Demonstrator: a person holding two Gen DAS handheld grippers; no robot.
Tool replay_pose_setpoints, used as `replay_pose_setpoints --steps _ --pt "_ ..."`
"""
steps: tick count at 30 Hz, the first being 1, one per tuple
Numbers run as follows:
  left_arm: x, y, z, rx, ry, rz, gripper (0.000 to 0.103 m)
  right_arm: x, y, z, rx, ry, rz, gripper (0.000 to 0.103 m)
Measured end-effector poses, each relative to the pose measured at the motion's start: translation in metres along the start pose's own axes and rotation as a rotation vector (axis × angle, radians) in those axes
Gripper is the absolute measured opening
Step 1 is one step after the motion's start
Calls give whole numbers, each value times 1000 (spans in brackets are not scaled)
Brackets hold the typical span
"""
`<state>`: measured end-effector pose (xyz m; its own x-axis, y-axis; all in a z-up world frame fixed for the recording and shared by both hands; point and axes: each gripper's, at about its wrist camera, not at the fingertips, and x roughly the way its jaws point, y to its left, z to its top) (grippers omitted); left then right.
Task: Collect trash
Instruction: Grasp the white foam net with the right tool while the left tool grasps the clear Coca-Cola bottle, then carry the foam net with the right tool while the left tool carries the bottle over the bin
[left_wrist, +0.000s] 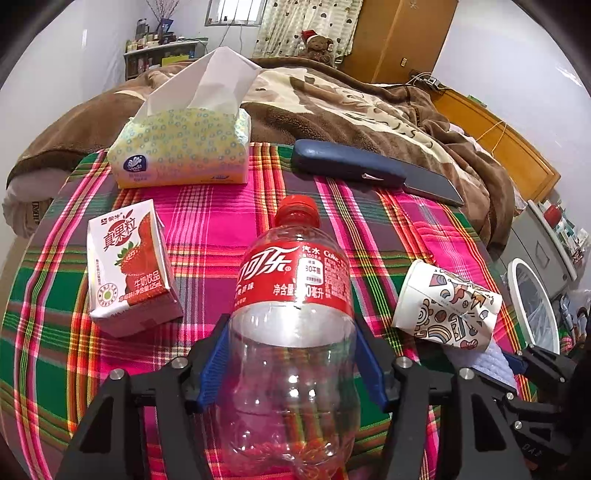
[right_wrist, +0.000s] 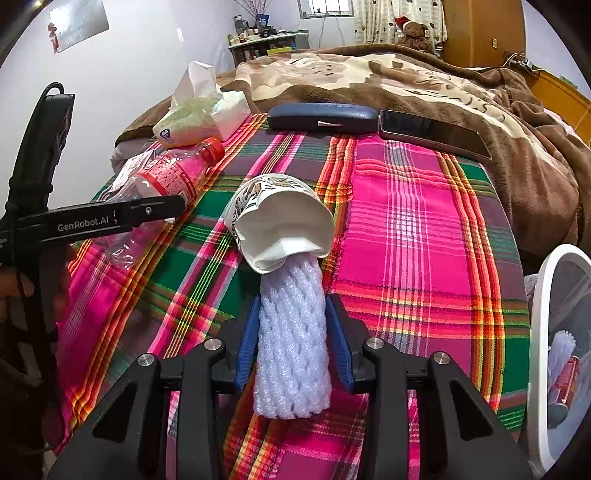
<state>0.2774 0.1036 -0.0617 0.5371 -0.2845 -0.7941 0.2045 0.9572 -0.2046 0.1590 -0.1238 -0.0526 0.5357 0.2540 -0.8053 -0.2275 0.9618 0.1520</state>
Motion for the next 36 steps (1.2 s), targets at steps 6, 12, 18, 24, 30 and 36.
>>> replay_pose_setpoints --steps 6,12,18,24,30,36 --pt "-4 -2 -5 -9 -3 5 62 -3 -1 -5 -3 -1 5 32" --pt "-20 -8 -14 -20 -35 3 62 -8 -4 -9 8 -5 9 30" --pt "-36 -15 -26 -29 -53 -8 62 -24 -5 -15 17 -9 117 30" --pt "-53 -23 -39 -35 -76 -16 62 -35 -3 -19 -5 -15 45 30" --pt "-68 -38 -52 -24 -92 -25 62 -49 -9 -26 7 -40 39 30" --pt "-85 -59 -61 -2 -118 -43 62 -64 -18 -32 31 -70 21 30"
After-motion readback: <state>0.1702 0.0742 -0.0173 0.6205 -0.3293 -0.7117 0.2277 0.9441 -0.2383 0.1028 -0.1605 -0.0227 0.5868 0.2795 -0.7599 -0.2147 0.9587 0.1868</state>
